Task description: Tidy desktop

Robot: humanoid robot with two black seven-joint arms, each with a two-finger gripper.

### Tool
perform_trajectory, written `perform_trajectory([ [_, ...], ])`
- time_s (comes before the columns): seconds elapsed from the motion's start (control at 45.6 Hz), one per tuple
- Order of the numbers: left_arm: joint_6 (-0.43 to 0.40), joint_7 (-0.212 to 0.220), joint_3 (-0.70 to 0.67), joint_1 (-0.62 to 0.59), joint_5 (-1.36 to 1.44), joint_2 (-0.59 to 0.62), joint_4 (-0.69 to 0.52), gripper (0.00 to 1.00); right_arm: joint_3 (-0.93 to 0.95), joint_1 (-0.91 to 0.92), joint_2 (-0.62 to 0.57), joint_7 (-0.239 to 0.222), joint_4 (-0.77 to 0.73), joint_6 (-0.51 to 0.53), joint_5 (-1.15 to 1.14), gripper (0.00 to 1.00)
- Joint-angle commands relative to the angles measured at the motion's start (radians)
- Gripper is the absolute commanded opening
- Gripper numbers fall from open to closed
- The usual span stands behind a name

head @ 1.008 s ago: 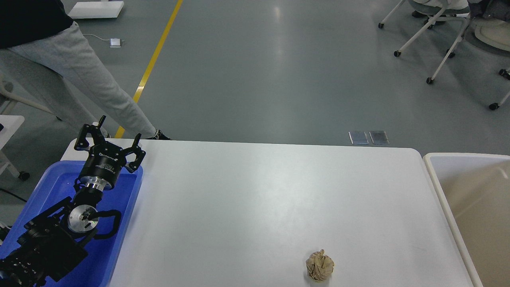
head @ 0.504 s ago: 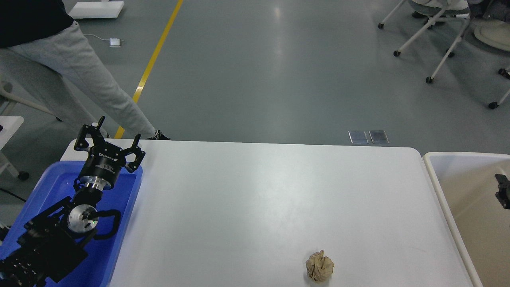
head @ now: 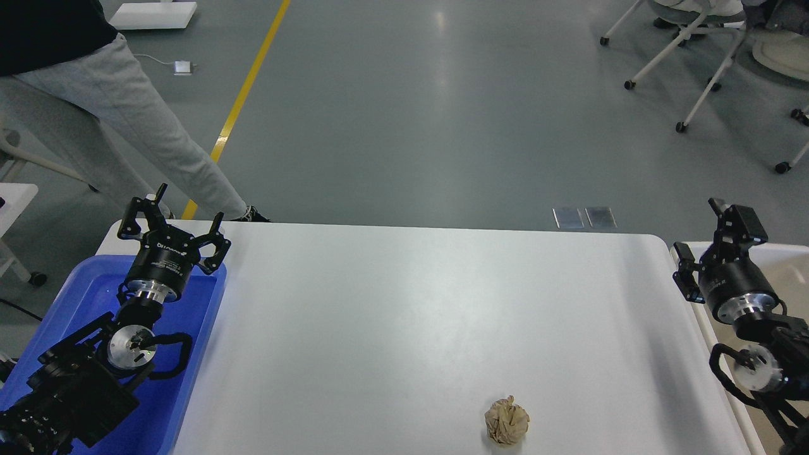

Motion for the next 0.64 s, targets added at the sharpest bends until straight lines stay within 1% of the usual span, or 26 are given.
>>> perform_trajectory([
  [0.0, 0.000, 0.000, 0.000, 0.000, 0.000, 0.000, 0.000, 1.00, 0.068, -0.027, 0.105, 0.004, 0.034, 0.049, -0.008, 0.99],
  [0.175, 0.000, 0.000, 0.000, 0.000, 0.001, 0.000, 0.000, 1.00, 0.157, -0.028, 0.197, 0.004, 0.017, 0.115, 0.011, 0.99],
  [0.263, 0.000, 0.000, 0.000, 0.000, 0.000, 0.000, 0.000, 1.00, 0.165, -0.028, 0.221, 0.006, -0.006, 0.118, 0.012, 0.99],
  [0.548, 0.000, 0.000, 0.000, 0.000, 0.000, 0.000, 0.000, 1.00, 0.184, -0.013, 0.223, 0.006, -0.014, 0.120, 0.034, 0.99],
  [0.614, 0.000, 0.000, 0.000, 0.000, 0.000, 0.000, 0.000, 1.00, 0.192, -0.007, 0.223, 0.013, -0.015, 0.118, 0.042, 0.99],
])
